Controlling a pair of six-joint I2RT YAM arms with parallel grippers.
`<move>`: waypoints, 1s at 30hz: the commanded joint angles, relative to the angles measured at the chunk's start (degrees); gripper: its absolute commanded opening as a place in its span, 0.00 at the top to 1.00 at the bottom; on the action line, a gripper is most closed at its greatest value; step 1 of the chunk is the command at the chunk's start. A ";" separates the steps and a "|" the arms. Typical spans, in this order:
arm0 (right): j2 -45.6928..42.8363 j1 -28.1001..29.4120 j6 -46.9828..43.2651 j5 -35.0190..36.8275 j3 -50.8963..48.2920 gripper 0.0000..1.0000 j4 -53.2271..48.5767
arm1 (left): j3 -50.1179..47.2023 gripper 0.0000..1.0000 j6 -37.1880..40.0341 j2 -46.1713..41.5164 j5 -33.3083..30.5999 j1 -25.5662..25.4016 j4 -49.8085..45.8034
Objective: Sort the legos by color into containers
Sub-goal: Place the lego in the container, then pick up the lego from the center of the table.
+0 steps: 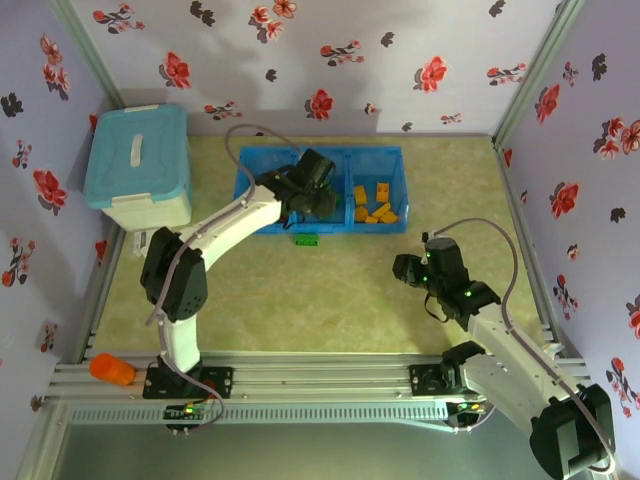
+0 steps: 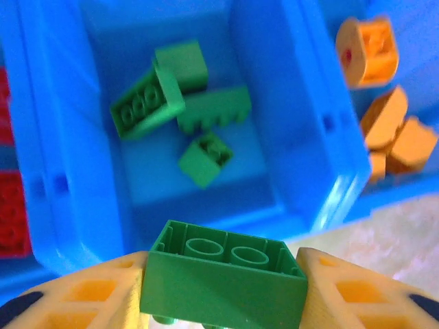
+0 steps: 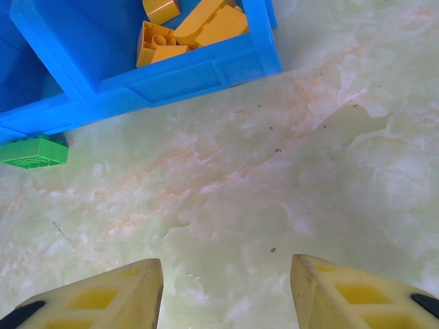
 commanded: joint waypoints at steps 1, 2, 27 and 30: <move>-1.17 0.29 0.88 -0.07 -0.56 0.48 -0.45 | 6.83 0.38 2.33 5.39 -2.04 2.12 -5.35; -1.32 0.30 0.96 -0.02 -0.51 0.49 -0.52 | 9.54 0.24 1.69 7.21 -1.79 2.82 -7.22; 0.54 0.29 2.02 -0.80 -2.53 0.48 2.56 | -23.40 0.16 -10.79 -4.32 -4.46 -3.57 5.78; 0.40 0.29 1.92 -0.63 -2.61 0.48 2.26 | -21.92 0.16 -10.47 -1.66 -3.40 -3.14 5.99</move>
